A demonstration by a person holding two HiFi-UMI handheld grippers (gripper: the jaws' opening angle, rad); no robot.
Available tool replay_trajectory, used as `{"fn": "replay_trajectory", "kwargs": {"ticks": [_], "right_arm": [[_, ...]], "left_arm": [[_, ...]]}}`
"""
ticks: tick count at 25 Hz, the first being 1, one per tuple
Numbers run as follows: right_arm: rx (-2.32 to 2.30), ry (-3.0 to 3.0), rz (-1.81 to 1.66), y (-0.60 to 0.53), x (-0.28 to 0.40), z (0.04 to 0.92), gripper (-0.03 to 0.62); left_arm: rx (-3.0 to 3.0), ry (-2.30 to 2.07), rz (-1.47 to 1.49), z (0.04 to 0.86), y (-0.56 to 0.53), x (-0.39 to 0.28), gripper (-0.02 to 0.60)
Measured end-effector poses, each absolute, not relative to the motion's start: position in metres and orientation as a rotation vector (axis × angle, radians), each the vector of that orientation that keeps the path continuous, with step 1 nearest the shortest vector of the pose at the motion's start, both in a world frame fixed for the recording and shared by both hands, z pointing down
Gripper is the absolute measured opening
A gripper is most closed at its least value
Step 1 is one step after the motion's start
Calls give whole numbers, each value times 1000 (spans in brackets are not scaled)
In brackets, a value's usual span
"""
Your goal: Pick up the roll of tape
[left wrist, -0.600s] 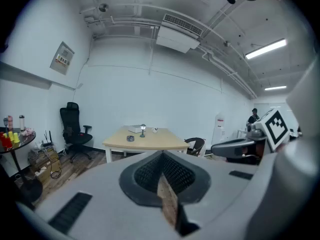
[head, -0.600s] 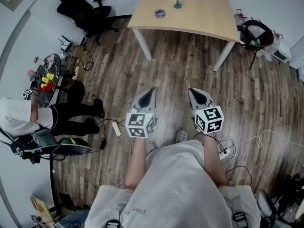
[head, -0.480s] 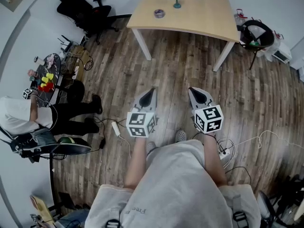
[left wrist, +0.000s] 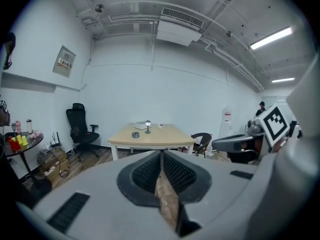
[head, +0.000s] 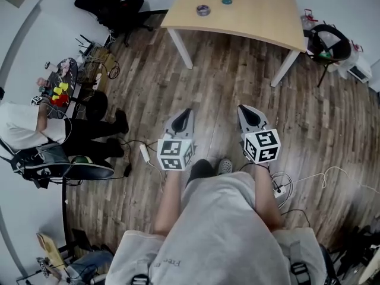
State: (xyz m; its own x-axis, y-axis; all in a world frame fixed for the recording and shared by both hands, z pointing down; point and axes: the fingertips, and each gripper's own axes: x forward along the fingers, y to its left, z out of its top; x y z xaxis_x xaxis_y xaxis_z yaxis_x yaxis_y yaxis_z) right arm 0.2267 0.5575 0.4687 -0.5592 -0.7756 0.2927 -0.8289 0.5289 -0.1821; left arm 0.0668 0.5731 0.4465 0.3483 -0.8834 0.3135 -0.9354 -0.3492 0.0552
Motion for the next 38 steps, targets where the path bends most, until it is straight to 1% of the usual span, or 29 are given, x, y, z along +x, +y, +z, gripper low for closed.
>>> {"fn": "replay_trajectory", "kwargs": {"ticks": [2, 3, 4, 6, 9, 12, 15, 20, 29, 38], "right_arm": [[1362, -2585, 471, 555, 224, 473, 9], [1352, -2581, 484, 554, 222, 477, 43], [1343, -2576, 497, 553, 220, 481, 52], [1334, -2563, 524, 550, 218, 489, 58], [1341, -2554, 558, 539, 221, 497, 87], [1347, -2548, 588, 520, 221, 504, 120], [1343, -2531, 603, 495, 216, 509, 132], [1351, -2511, 622, 446, 205, 511, 135], [1355, -2427, 627, 322, 177, 510, 138], [1428, -2363, 620, 224, 148, 502, 138]], "left_arm": [[2367, -1650, 339, 449, 570, 59, 11], [2353, -1653, 337, 451, 568, 54, 12], [2339, -1656, 336, 454, 566, 49, 20], [2309, -1661, 344, 461, 562, 39, 80], [2276, -1674, 347, 468, 550, 31, 103], [2264, -1670, 357, 476, 530, 27, 141], [2271, -1663, 352, 477, 503, 23, 141], [2275, -1643, 329, 479, 447, 11, 141], [2263, -1572, 245, 482, 317, -23, 138], [2271, -1513, 198, 486, 202, -72, 137]]}}
